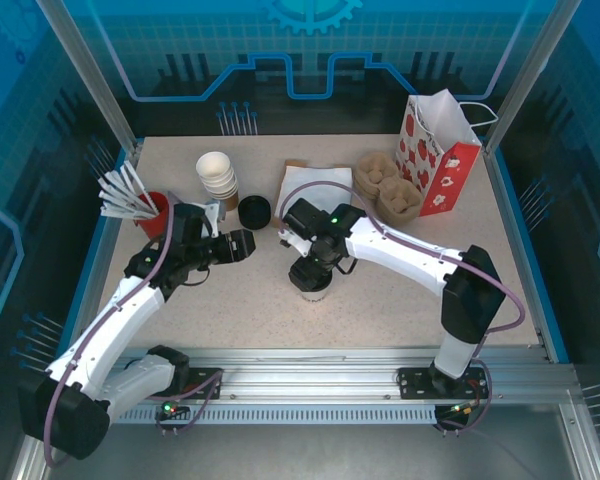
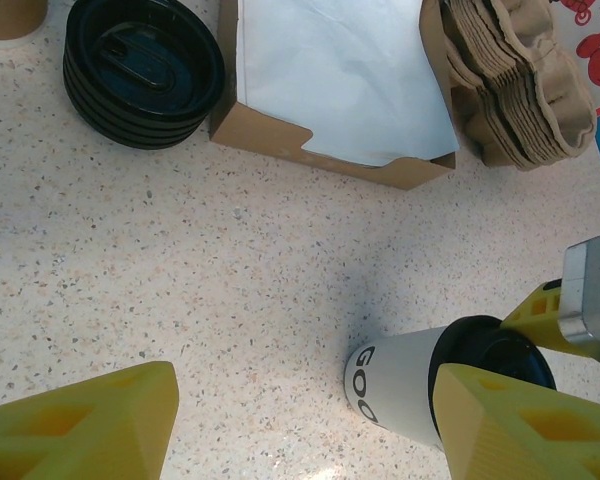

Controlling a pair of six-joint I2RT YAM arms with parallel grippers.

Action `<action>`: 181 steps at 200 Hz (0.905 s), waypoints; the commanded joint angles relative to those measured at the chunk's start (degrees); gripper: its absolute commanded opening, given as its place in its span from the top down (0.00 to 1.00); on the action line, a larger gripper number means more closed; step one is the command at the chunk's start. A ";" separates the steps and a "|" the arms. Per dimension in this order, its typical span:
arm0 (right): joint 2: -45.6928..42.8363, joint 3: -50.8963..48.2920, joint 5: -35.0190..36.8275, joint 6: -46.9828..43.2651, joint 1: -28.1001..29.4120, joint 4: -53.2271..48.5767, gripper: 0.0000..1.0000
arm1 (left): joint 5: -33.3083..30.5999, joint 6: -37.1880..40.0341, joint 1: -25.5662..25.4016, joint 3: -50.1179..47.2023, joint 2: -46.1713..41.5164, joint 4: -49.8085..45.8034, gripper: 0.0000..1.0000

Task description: Pack the takeout coffee

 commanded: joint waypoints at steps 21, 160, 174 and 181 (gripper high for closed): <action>-3.80 -2.28 -0.65 -0.02 0.30 1.32 0.23 | 0.83 -0.12 -0.64 -0.40 0.24 0.99 0.30; -7.16 -8.29 0.21 1.38 0.60 6.10 0.23 | 0.04 -0.57 -2.36 0.05 1.52 1.30 0.31; -7.42 -8.37 -0.13 1.62 0.63 6.33 0.22 | 0.03 -0.64 -2.53 0.04 1.61 1.34 0.31; -7.59 -8.46 -0.25 1.69 0.58 6.54 0.21 | -0.05 -0.65 -2.63 0.10 1.67 1.50 0.30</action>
